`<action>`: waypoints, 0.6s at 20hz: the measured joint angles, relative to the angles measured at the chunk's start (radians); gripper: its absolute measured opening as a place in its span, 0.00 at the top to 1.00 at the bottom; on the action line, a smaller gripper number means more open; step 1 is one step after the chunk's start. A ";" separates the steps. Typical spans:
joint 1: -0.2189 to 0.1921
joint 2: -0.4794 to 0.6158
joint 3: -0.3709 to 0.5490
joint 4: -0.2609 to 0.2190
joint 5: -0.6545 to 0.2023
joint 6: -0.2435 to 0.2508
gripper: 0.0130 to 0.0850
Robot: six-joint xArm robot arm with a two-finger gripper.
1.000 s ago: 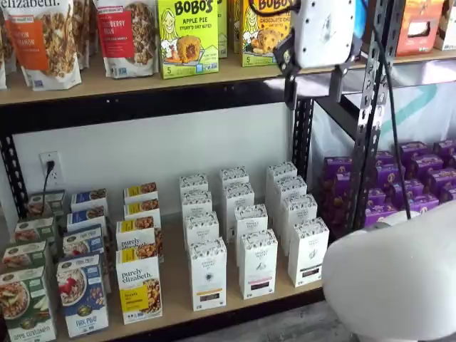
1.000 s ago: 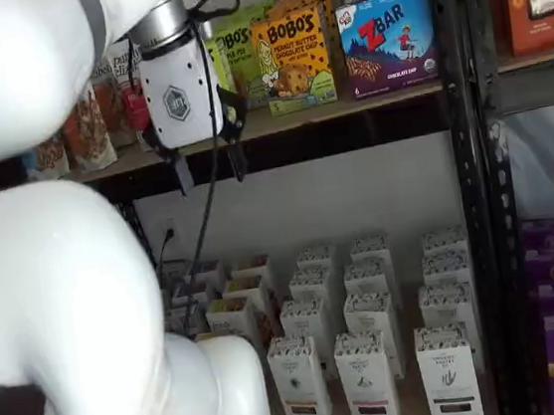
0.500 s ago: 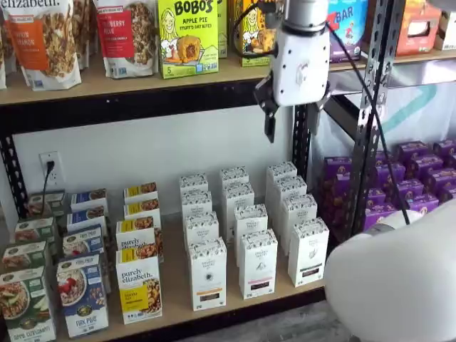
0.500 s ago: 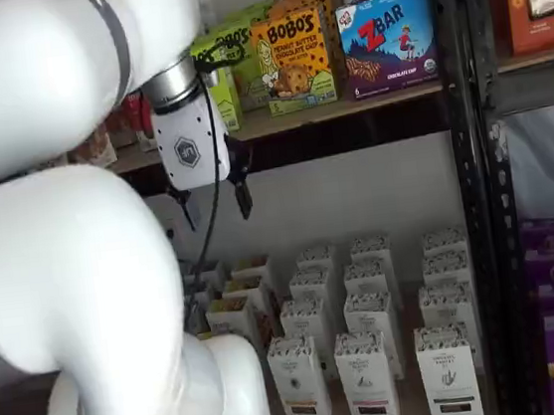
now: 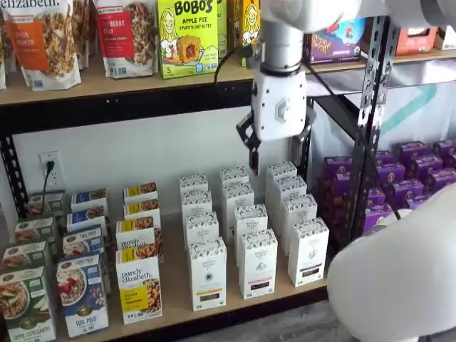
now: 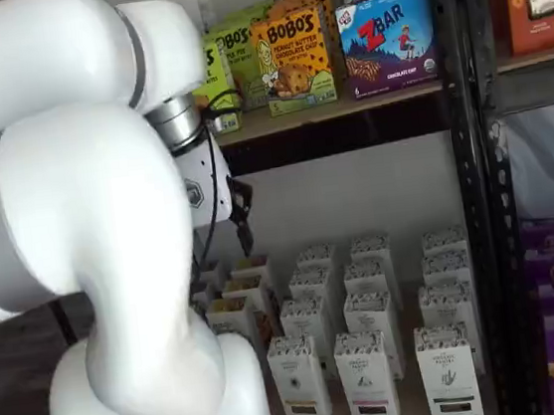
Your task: Pick up the white box with a yellow strip in the middle, on the bottom shelf, the fourth box from the left
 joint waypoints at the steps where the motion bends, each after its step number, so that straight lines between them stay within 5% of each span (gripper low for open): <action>1: 0.012 0.019 0.012 -0.009 -0.030 0.016 0.00; 12: 0.068 0.205 0.074 -0.047 -0.314 0.106 0.00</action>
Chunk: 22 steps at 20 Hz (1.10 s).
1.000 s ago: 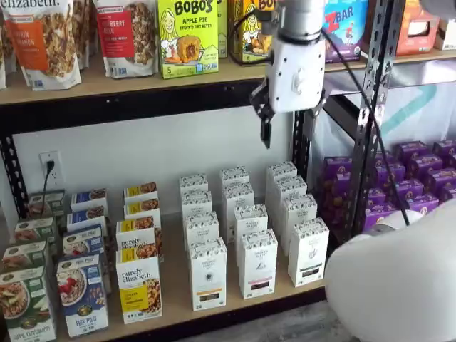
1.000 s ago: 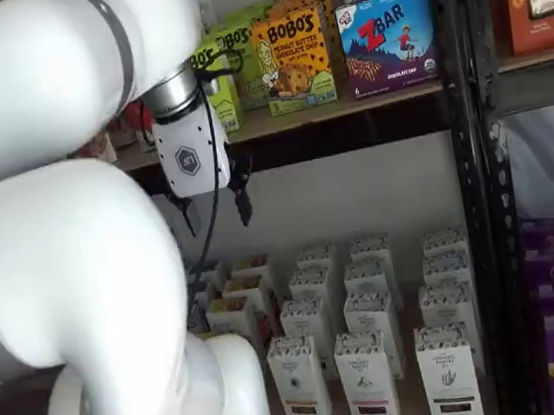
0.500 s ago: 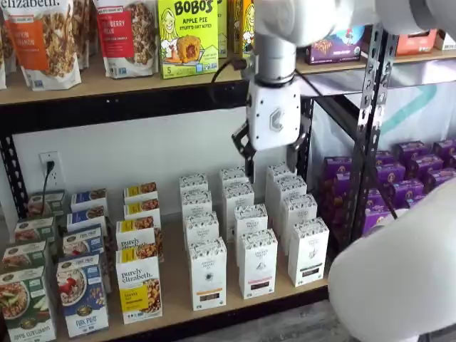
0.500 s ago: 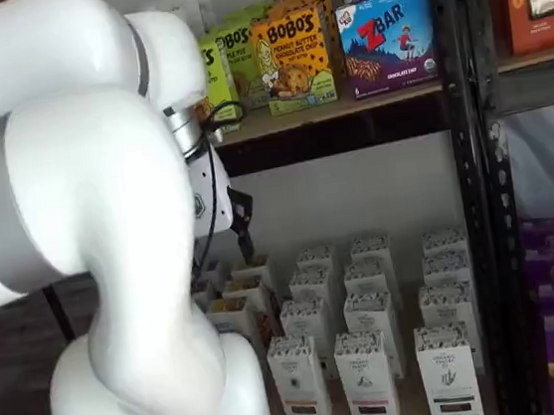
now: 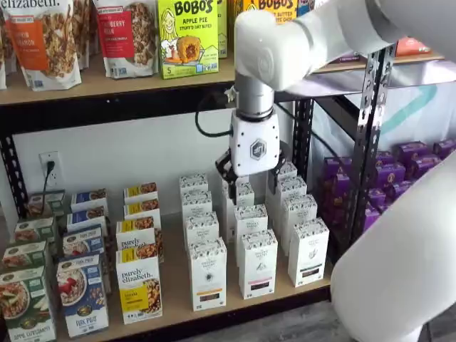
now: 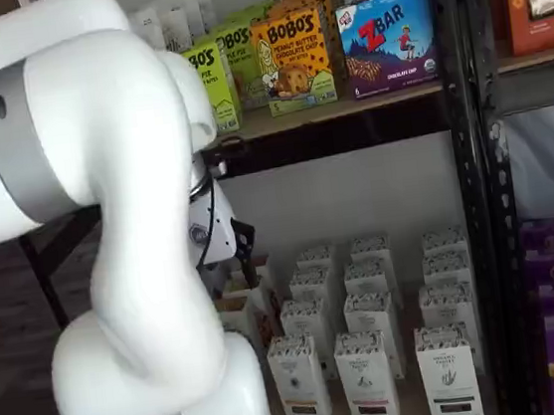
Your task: Pick up the white box with a yellow strip in the middle, on the bottom shelf, the fourth box from the left
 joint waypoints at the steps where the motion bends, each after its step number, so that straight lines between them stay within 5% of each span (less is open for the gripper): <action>1: 0.004 0.021 0.000 -0.004 -0.024 0.007 0.00; 8: 0.007 0.191 0.003 0.027 -0.226 0.000 0.00; 14: 0.010 0.360 -0.037 0.001 -0.325 0.027 0.00; 19: 0.002 0.493 -0.053 0.099 -0.465 -0.060 0.00; 22: -0.007 0.565 -0.076 0.114 -0.502 -0.082 0.00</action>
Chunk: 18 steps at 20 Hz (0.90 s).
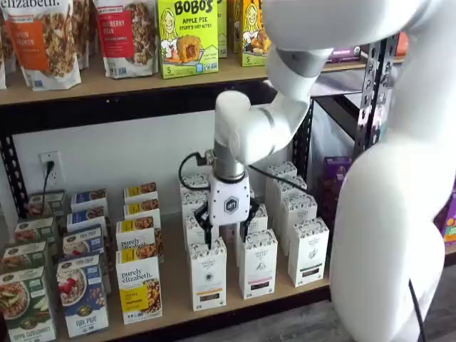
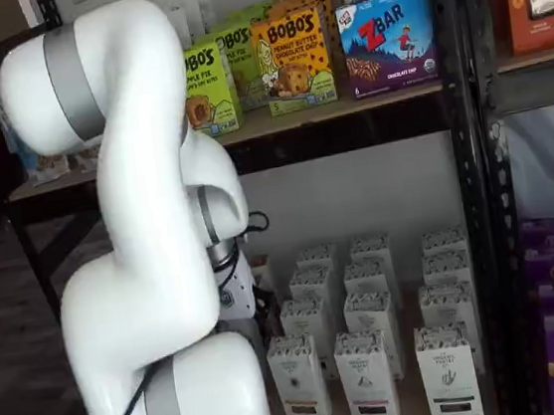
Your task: Pick up the white box with a yellow strip in the middle, on the bottom shelf, the fourth box from the left
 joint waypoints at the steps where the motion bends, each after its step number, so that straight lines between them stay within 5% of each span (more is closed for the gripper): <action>1: -0.004 0.027 -0.012 -0.006 -0.008 0.001 0.00; 5: -0.017 0.113 -0.049 -0.050 -0.041 0.026 0.00; 11: -0.032 0.241 -0.106 -0.013 -0.102 -0.023 0.00; 18: -0.040 0.366 -0.187 -0.024 -0.139 -0.021 0.00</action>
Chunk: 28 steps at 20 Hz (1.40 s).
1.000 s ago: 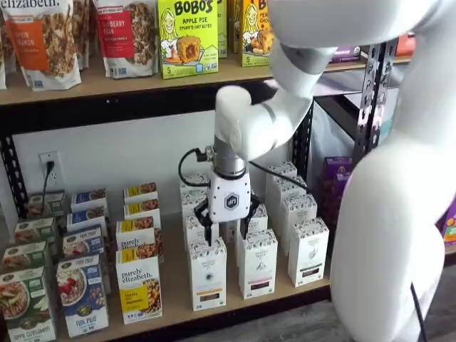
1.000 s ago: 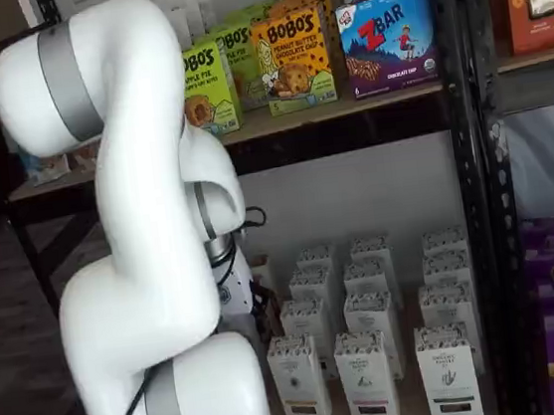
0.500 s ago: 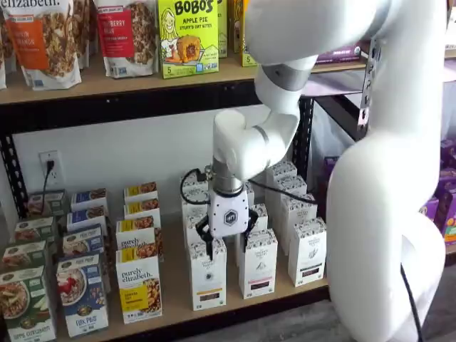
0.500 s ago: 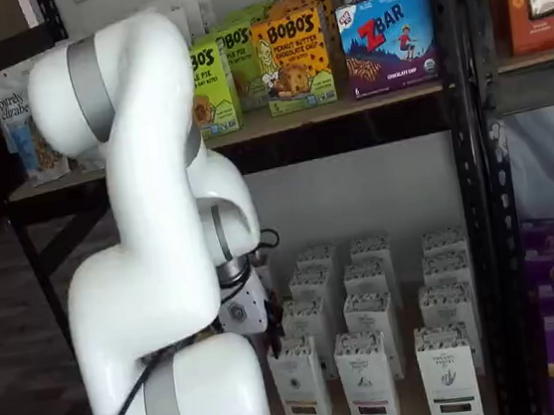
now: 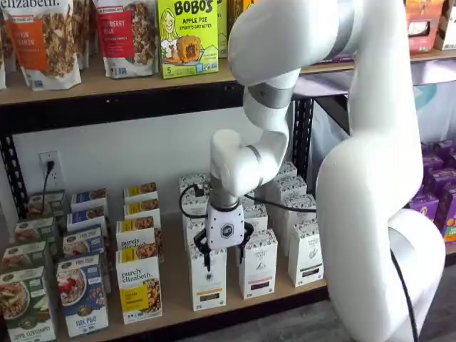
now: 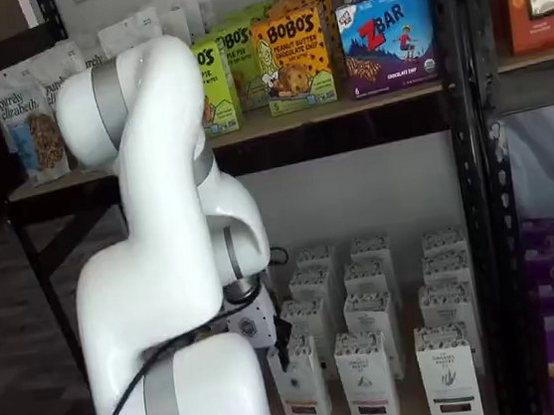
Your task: Pick up the white box with a yellow strip in the middle, on the bottom shelf, the fourth box from the left
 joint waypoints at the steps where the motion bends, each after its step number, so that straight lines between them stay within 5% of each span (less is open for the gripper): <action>1: -0.001 0.015 -0.016 -0.018 0.006 0.015 0.00; 16: -0.049 0.251 -0.313 0.062 0.062 -0.106 0.00; 28: -0.082 0.373 -0.503 0.060 0.104 -0.135 0.00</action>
